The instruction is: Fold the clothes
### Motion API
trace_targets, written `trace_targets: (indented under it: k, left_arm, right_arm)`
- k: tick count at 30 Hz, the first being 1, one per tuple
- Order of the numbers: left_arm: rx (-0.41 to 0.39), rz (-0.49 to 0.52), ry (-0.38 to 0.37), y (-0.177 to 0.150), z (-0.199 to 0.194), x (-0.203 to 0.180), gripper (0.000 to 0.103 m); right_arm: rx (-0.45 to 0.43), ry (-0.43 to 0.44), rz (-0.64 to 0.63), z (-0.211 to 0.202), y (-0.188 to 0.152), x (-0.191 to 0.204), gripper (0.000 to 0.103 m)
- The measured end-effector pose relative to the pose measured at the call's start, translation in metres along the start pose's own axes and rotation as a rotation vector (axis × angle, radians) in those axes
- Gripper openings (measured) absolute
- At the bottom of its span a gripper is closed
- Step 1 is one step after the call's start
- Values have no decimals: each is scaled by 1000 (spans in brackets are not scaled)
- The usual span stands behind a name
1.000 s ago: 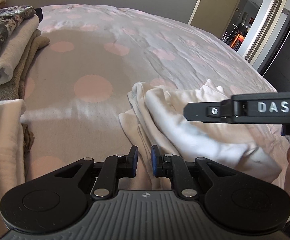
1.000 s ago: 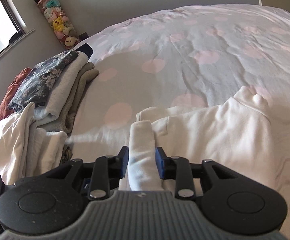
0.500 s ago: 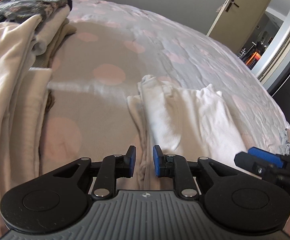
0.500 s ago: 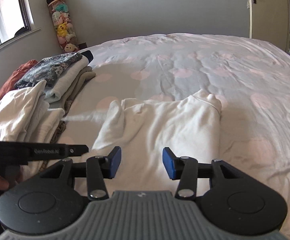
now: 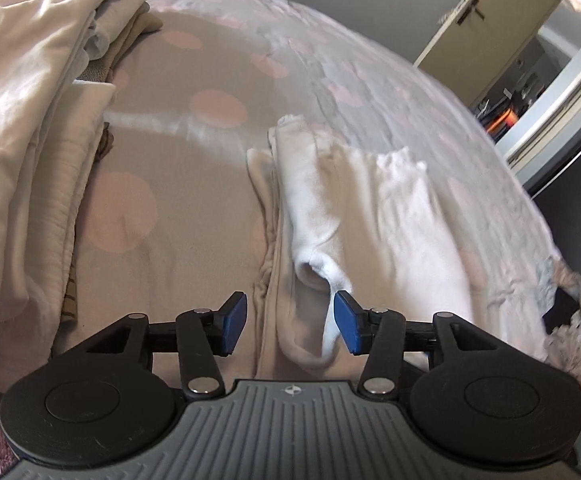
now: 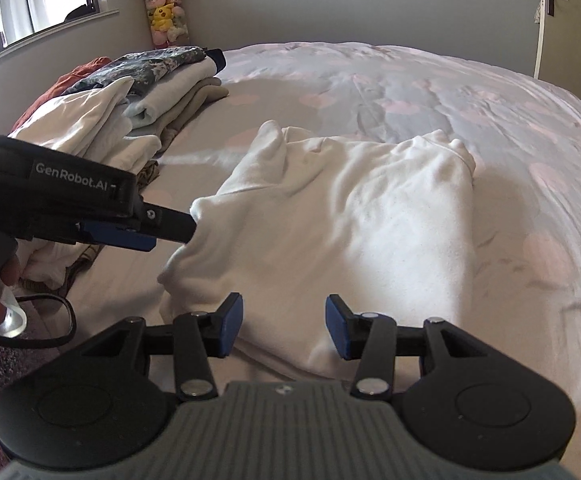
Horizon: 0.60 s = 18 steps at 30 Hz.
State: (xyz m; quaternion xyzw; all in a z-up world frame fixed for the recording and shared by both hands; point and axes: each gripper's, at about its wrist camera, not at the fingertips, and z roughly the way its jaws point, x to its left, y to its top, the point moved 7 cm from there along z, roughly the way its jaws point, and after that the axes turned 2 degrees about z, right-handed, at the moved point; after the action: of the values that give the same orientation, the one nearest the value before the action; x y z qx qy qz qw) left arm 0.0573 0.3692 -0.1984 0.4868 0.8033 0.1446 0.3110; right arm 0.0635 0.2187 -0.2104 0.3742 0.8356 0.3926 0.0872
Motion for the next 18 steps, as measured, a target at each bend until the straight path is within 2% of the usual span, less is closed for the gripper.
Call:
trace_targets:
  k: [7, 11, 13, 14, 15, 18]
  left_arm:
    - [22, 30, -52, -10, -10, -14, 46]
    - [37, 49, -43, -11, -7, -18, 50]
    - [61, 61, -23, -13, 1, -18, 44]
    - [72, 66, -15, -14, 5, -18, 32]
    - [81, 68, -10, -15, 8, -17, 24]
    - [109, 76, 19, -18, 15, -15, 15]
  right_arm:
    - [14, -18, -5, -6, -11, -14, 50]
    - [24, -35, -28, -20, -26, -26, 50]
    - [28, -49, -52, -29, -34, -31, 50]
    - [29, -58, -68, -34, -37, -34, 51]
    - [28, -75, -90, -39, -42, -37, 51]
    - [19, -162, -152, -47, -53, -51, 51]
